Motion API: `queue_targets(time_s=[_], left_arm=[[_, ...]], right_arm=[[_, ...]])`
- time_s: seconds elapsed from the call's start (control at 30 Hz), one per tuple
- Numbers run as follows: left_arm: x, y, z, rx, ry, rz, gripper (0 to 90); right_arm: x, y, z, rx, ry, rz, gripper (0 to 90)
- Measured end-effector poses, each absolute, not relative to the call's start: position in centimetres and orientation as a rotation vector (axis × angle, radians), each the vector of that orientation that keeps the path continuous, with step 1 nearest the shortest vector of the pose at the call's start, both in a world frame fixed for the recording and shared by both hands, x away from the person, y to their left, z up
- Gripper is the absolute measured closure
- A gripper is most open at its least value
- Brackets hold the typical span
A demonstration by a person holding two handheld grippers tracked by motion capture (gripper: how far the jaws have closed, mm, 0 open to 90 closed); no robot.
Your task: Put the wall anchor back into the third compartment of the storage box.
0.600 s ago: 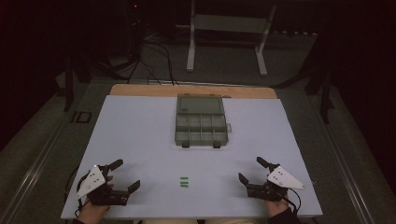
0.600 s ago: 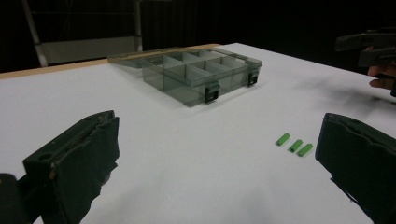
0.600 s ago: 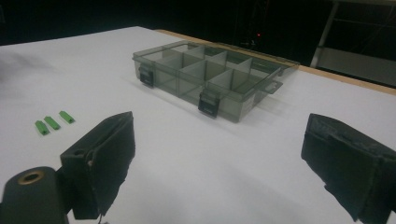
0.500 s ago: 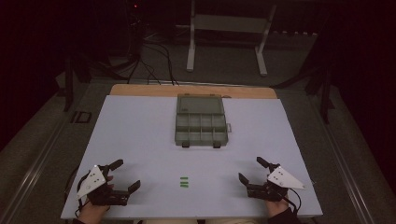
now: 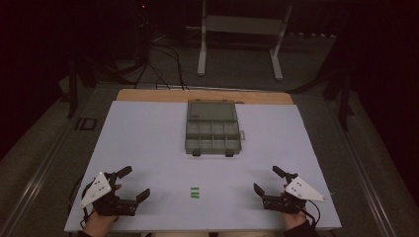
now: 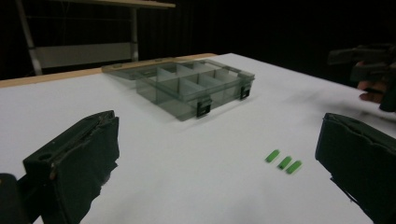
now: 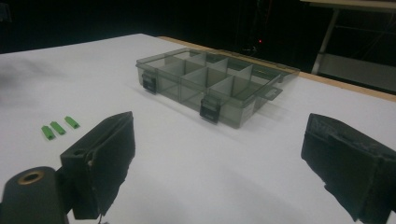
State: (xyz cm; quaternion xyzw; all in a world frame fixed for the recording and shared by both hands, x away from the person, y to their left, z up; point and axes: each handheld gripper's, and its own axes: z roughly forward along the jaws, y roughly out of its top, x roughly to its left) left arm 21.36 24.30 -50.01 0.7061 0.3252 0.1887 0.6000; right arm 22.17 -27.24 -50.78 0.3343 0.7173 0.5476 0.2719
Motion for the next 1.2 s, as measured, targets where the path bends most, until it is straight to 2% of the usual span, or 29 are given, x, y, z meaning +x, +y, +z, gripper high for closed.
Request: queue_targets(time_s=[0.23,0.4,0.8,1.2], left_arm=[[22.1,23.1,-47.8,1.638,0.761,0.385,0.0],[23.4,21.2,-45.9,1.709,0.711,0.327,0.0],[25.9,16.9,-45.9,1.831,0.657,0.224,0.0],[27.7,14.8,-46.7,1.890,0.630,0.164,13.5]], right_arm=[[22.3,-27.2,-50.6,0.901,1.925,1.486,9.8],[22.2,-27.3,-50.5,0.914,1.921,1.489,9.8],[22.2,-27.2,-50.5,0.907,1.935,1.501,9.8],[22.2,-27.1,-50.5,0.903,1.942,1.500,9.8]])
